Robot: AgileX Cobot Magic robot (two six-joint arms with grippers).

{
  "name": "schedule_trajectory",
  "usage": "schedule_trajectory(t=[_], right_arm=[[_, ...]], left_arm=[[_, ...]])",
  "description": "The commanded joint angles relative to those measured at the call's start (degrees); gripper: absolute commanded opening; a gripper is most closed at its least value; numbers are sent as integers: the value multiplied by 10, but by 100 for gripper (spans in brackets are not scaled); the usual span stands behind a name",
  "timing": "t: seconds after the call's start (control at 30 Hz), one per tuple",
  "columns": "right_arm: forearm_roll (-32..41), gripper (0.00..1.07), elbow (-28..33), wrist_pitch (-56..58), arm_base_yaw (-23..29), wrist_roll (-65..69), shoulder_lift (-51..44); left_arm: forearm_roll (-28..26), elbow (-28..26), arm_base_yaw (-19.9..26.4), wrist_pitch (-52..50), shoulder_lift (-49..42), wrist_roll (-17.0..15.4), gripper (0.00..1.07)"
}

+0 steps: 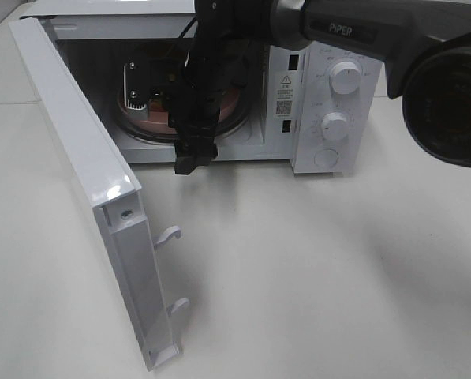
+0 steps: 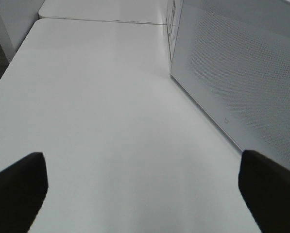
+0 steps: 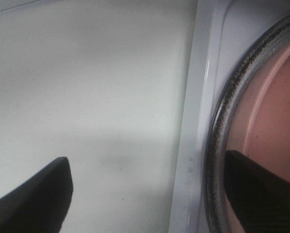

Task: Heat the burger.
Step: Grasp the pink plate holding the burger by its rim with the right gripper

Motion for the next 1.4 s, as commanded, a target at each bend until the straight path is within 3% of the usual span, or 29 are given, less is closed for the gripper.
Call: schedule_trajectory(t=[0.03,1.4], right_arm=[[-7,83,-15,-1,-1,18,10],[-22,76,-39,-37,-15,49,23]], left_arm=[[0,-1,-2,0,-2,-5,101],[0,-1,-2,0,-2,-5,101]])
